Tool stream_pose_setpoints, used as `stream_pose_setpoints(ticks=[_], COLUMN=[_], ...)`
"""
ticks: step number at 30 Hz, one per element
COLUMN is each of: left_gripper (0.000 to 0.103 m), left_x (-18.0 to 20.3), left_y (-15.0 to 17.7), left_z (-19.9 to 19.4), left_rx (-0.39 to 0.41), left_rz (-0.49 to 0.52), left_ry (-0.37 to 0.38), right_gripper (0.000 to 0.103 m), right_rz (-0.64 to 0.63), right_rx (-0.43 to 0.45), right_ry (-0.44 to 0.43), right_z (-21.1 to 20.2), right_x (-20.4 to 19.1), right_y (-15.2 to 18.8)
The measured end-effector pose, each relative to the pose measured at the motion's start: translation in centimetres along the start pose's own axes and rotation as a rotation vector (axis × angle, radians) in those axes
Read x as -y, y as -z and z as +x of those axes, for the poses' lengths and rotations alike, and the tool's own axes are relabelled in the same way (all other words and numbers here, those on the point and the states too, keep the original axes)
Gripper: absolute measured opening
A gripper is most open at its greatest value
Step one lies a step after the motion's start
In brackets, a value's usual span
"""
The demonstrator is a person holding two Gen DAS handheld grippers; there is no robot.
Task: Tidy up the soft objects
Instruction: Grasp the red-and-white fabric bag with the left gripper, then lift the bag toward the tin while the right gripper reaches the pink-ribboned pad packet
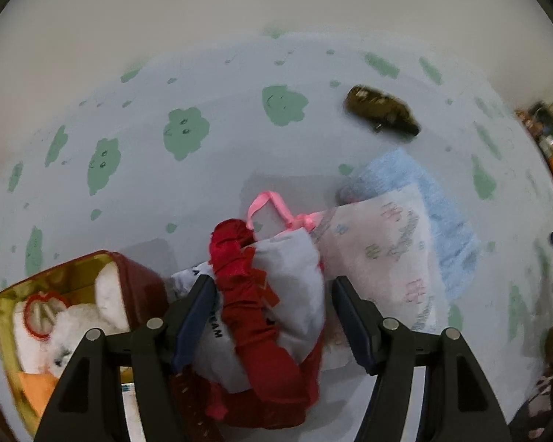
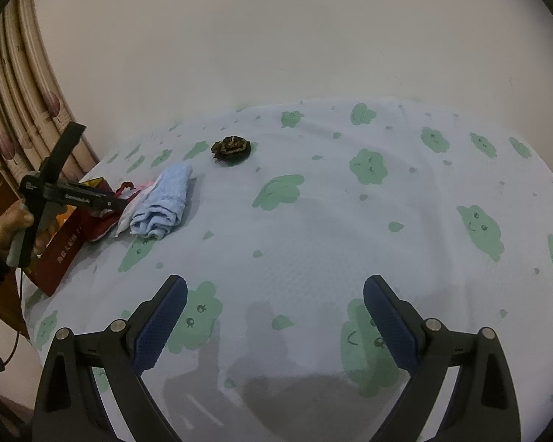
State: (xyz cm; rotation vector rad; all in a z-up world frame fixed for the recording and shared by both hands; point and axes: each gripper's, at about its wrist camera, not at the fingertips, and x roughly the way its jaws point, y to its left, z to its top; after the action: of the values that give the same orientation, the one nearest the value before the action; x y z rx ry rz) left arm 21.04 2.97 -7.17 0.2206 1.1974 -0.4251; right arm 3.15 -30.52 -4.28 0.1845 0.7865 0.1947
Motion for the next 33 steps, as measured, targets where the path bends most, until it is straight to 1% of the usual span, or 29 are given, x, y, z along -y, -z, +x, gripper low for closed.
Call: stream_pose_setpoints(ticks=[1, 2, 3, 5, 7, 8, 9, 10, 11, 14, 17, 20, 22, 24, 27, 29, 31, 32, 33], left_gripper=[0.051, 0.046, 0.044, 0.038, 0.03, 0.027, 0.026, 0.022, 0.013, 0.013, 0.013, 0.013, 0.013, 0.013, 0.013, 0.013, 0.013, 0.013, 0.013], left_x=[-0.1, -0.3, -0.5, -0.5, 0.0, 0.2, 0.2, 0.3, 0.4, 0.9, 1.9, 3.2, 4.0, 4.6, 5.1, 5.4, 5.5, 5.6, 5.6], left_y=[0.0, 0.0, 0.0, 0.1, 0.1, 0.2, 0.2, 0.3, 0.4, 1.0, 2.2, 4.0, 5.1, 6.4, 8.1, 9.4, 10.7, 11.4, 12.0], left_z=[-0.1, -0.2, -0.4, -0.4, -0.1, 0.0, -0.3, -0.6, -1.1, -3.5, -6.9, -10.8, -12.9, -14.6, -16.5, -17.6, -18.5, -18.9, -19.2], left_rx=[0.008, 0.01, 0.017, 0.015, 0.001, -0.007, 0.003, 0.016, 0.031, 0.082, 0.142, 0.216, 0.249, 0.273, 0.298, 0.316, 0.329, 0.334, 0.338], left_rz=[-0.012, -0.027, -0.043, -0.04, -0.012, -0.014, -0.029, -0.034, -0.037, -0.061, -0.075, -0.092, -0.106, -0.123, -0.159, -0.178, -0.2, -0.21, -0.217], left_ry=[0.015, 0.019, 0.021, 0.052, -0.001, 0.006, 0.016, 0.017, 0.022, 0.031, 0.053, 0.086, 0.118, 0.134, 0.188, 0.195, 0.195, 0.196, 0.197], right_gripper=[0.096, 0.096, 0.096, 0.096, 0.096, 0.096, 0.096, 0.097, 0.097, 0.098, 0.098, 0.098, 0.098, 0.098, 0.098, 0.098, 0.098, 0.098, 0.098], right_rz=[-0.001, -0.003, -0.004, -0.004, 0.001, 0.003, 0.007, 0.01, 0.015, 0.019, 0.018, 0.011, 0.004, -0.003, -0.032, -0.059, -0.066, -0.053, -0.048], right_rx=[-0.004, -0.009, -0.01, -0.009, -0.003, 0.0, 0.0, -0.001, -0.003, -0.002, 0.001, 0.0, 0.001, 0.004, -0.002, -0.012, -0.021, -0.024, -0.024], right_ry=[-0.001, -0.004, -0.004, -0.002, 0.0, -0.001, -0.003, -0.004, -0.002, -0.008, -0.004, 0.0, 0.005, 0.009, 0.021, 0.033, -0.001, -0.043, -0.062], right_z=[0.1, 0.2, 0.2, 0.2, 0.1, 0.0, 0.0, 0.0, 0.1, 0.1, 0.0, 0.1, 0.0, 0.0, 0.0, 0.1, 0.2, 0.3, 0.3], right_x=[0.0, -0.1, -0.1, -0.1, 0.0, 0.0, 0.1, 0.1, 0.2, 0.4, 0.4, 0.2, 0.1, 0.0, -0.6, -1.3, -2.3, -3.0, -3.6], right_y=[0.0, 0.0, 0.0, 0.0, 0.0, 0.0, 0.0, 0.0, 0.0, -0.1, -0.1, -0.1, 0.0, 0.0, 0.1, 0.0, -0.2, -0.4, -0.6])
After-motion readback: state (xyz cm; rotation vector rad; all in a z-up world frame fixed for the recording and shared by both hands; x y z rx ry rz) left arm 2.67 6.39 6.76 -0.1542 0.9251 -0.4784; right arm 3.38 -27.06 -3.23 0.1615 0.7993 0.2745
